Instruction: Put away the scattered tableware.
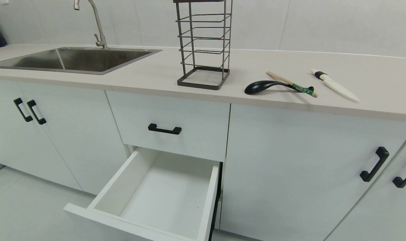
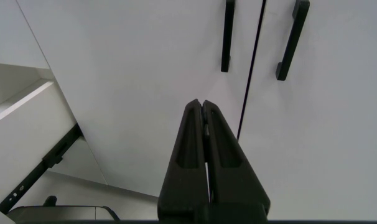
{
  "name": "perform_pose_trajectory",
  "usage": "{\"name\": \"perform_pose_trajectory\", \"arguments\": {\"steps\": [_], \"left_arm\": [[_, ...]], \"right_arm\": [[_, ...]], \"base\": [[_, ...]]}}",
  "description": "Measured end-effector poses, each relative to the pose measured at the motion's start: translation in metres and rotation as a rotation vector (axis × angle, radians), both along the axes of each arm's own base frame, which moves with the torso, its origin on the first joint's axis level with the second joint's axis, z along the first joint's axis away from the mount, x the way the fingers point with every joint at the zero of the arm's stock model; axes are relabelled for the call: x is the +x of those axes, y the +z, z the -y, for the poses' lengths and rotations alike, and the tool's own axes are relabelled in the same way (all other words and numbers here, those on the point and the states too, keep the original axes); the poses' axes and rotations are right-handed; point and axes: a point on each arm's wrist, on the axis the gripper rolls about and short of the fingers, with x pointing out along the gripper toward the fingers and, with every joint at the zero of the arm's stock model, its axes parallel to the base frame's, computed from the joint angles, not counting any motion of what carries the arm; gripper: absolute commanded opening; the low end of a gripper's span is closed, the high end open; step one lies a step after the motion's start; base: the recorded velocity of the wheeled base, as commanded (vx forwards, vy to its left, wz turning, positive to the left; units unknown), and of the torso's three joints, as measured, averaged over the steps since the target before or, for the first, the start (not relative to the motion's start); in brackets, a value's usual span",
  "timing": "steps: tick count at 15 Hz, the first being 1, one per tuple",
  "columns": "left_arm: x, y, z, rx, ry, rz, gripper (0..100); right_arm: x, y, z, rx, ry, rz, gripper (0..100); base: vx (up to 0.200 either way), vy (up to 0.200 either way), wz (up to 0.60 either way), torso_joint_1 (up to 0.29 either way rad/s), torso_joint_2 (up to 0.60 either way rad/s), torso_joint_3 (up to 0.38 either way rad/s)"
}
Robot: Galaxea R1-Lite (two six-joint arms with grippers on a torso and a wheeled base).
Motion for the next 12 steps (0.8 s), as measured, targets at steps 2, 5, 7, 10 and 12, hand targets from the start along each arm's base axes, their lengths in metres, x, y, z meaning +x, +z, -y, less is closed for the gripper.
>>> {"name": "perform_pose_trajectory", "arguments": {"steps": [2,5,7,10,12], "left_arm": [[-0.0007,-0.0008,-0.0007,-0.057,0.035,-0.007,100],[-0.001,-0.0007,-0.0009,-0.17,0.036,-0.029,100],[-0.001,-0.0007,-0.001,-0.243,0.04,-0.044,100],[-0.0005,-0.0039,-0.0044,-0.231,0.194,-0.054,100],[-0.0004,-0.0057,-0.0038,-0.228,0.17,-0.073,100]], "right_arm": [[0.0,0.0,0.0,0.0,0.0,0.0,0],[0.0,0.0,0.0,0.0,0.0,0.0,0],[0.0,0.0,0.0,0.0,0.0,0.0,0],[0.0,0.0,0.0,0.0,0.0,0.0,0],[0.0,0.0,0.0,0.0,0.0,0.0,0]], "base": [[0.0,0.0,0.0,0.0,0.0,0.0],[0.0,0.0,0.0,0.0,0.0,0.0],[0.0,0.0,0.0,0.0,0.0,0.0],[0.0,0.0,0.0,0.0,0.0,0.0],[0.0,0.0,0.0,0.0,0.0,0.0]]}}
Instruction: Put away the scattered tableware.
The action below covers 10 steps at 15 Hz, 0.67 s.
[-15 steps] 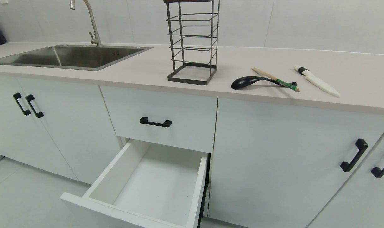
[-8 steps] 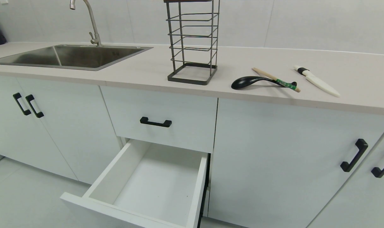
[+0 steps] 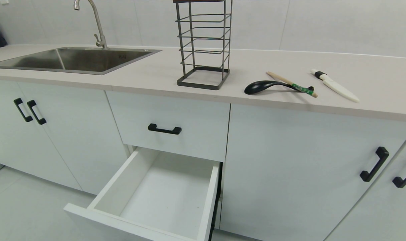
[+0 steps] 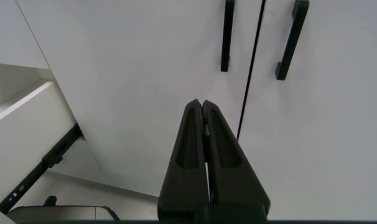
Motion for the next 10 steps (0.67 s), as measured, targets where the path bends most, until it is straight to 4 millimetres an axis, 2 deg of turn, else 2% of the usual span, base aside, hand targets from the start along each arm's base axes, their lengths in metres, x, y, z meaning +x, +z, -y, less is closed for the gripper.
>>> {"name": "perform_pose_trajectory", "arguments": {"steps": [10], "left_arm": [[0.0,-0.0002,0.0003,-0.012,-0.017,-0.003,100]], "right_arm": [[0.0,0.0,0.0,-0.001,0.0,0.0,0]], "base": [[0.0,0.0,0.0,0.0,0.0,0.0]]}}
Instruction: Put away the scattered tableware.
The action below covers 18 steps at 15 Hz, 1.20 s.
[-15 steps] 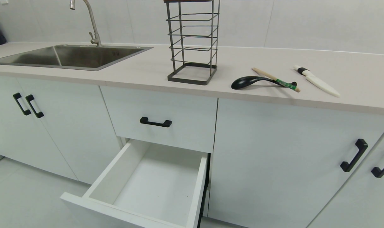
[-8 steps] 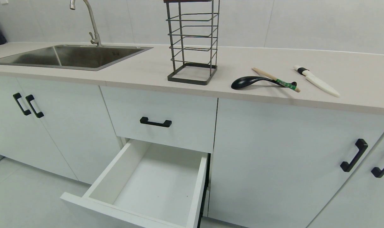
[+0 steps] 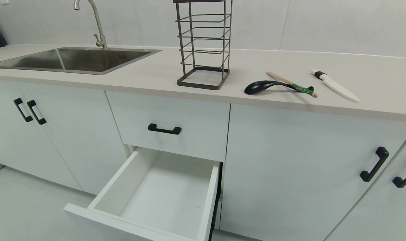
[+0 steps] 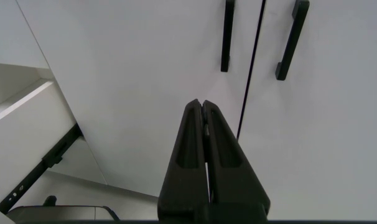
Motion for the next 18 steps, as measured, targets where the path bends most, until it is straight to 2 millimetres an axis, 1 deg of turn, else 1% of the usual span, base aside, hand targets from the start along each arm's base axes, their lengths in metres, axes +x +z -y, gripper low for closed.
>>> {"name": "perform_pose_trajectory", "arguments": {"steps": [4,8,10,12,15,18], "left_arm": [[0.0,-0.0002,0.0,-0.001,0.0,-0.002,100],[0.0,0.0,0.0,0.0,0.0,-0.001,100],[0.0,0.0,0.0,-0.001,0.0,-0.001,100],[0.0,0.0,0.0,-0.001,0.0,0.0,100],[0.0,0.0,0.0,0.0,0.0,0.0,100],[0.0,-0.0001,0.0,0.0,0.0,0.0,100]], "right_arm": [[0.0,-0.0001,0.0,-0.002,0.0,-0.001,0],[0.0,0.0,0.0,-0.004,0.0,0.0,0],[0.0,0.0,0.0,-0.003,0.0,0.0,0],[0.0001,0.0001,0.0,-0.002,0.0,0.0,0],[0.0,0.0001,0.0,-0.002,0.0,0.0,0],[0.0,0.0001,0.0,-0.002,0.0,0.0,0]], "base": [[0.0,0.0,0.0,0.021,-0.03,-0.008],[0.0,0.0,0.0,0.215,-0.08,-0.091],[0.0,0.0,0.0,0.269,-0.37,-0.23],[0.0,0.0,0.0,0.195,-0.72,-0.205],[0.0,0.0,0.0,0.209,-0.53,-0.191],[0.0,0.0,0.0,0.115,-0.21,-0.095]]}}
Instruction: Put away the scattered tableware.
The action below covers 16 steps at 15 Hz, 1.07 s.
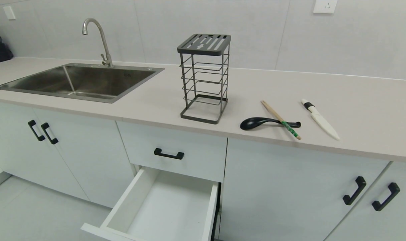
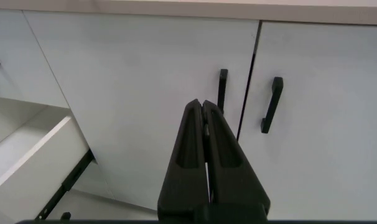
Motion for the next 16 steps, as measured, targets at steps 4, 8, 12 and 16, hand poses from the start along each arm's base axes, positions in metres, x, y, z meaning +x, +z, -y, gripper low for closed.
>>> {"name": "perform_pose_trajectory", "arguments": {"steps": [4,8,12,16], "left_arm": [[-0.0001,0.0002,0.0,0.0,0.0,0.0,100],[0.0,0.0001,0.0,0.0,0.0,0.0,100],[0.0,0.0001,0.0,0.0,0.0,0.0,100],[0.0,0.0001,0.0,0.0,0.001,0.0,100]], "right_arm": [[0.0,0.0,0.0,-0.002,0.0,0.0,0],[0.0,-0.0001,0.0,-0.005,0.0,0.0,0],[0.0,0.0,0.0,-0.004,-0.001,0.0,0],[0.0,0.0,0.0,-0.002,-0.001,0.0,0]], "base": [[0.0,0.0,0.0,0.007,-0.01,-0.007],[0.0,0.0,0.0,0.095,-0.26,-0.122],[0.0,0.0,0.0,0.282,-0.47,-0.217],[0.0,0.0,0.0,0.282,-0.5,-0.24]]}}
